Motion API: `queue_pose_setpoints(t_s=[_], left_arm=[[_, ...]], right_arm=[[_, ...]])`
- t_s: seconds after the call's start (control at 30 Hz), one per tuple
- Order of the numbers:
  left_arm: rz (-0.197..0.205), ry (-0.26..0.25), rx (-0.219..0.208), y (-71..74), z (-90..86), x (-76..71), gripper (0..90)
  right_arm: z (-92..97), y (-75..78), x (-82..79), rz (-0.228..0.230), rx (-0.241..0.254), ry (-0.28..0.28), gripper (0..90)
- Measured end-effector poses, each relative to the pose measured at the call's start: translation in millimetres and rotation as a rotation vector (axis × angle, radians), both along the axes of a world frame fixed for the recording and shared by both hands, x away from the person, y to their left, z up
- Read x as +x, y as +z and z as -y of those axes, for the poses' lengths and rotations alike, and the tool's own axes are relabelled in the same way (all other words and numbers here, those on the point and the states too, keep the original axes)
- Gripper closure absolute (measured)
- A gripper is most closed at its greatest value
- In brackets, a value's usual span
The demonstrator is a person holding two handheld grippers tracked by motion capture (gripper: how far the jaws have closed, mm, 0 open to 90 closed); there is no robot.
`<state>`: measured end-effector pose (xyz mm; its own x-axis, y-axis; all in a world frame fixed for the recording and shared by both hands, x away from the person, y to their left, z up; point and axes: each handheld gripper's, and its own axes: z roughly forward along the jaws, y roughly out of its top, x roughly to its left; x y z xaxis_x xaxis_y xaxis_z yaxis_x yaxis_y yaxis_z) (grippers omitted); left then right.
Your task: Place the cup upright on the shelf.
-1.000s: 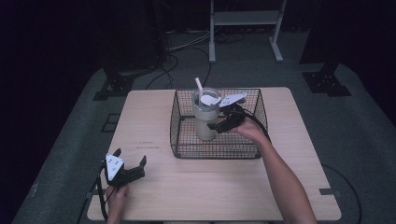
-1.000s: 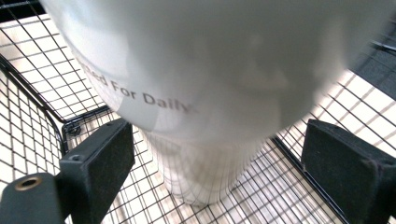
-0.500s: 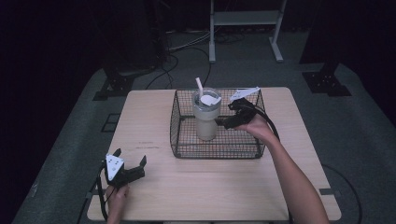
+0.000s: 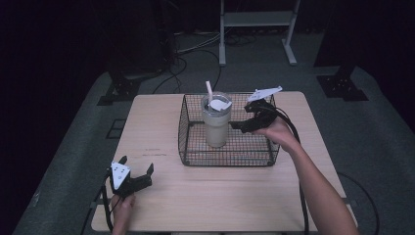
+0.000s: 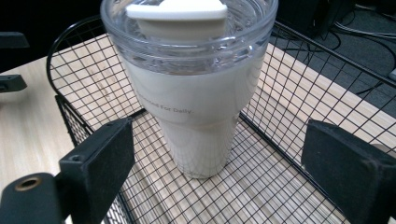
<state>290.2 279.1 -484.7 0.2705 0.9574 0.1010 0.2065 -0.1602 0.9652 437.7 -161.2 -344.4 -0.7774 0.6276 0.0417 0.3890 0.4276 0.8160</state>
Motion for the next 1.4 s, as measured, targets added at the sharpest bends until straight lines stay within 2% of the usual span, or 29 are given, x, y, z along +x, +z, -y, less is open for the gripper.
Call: queue_pose_setpoints(t_s=[0.3,0.6,0.9,1.4], left_arm=[[0.000,-0.001,0.006,0.1,-0.3,0.0,0.0],[0.001,0.002,-0.002,-0.1,0.5,0.3,0.0],[-0.002,0.001,0.005,0.0,0.2,0.4,0.0],[0.000,0.001,0.007,-0.1,0.9,0.6,0.0]], right_arm=[[2.9,11.0,-7.9,0.004,-0.015,0.014,9.0],[15.3,19.5,-16.8,0.007,-0.016,0.013,9.0],[23.6,24.5,-26.1,0.018,-0.047,0.025,9.0],[34.2,31.9,-42.9,0.033,-0.051,0.037,9.0]])
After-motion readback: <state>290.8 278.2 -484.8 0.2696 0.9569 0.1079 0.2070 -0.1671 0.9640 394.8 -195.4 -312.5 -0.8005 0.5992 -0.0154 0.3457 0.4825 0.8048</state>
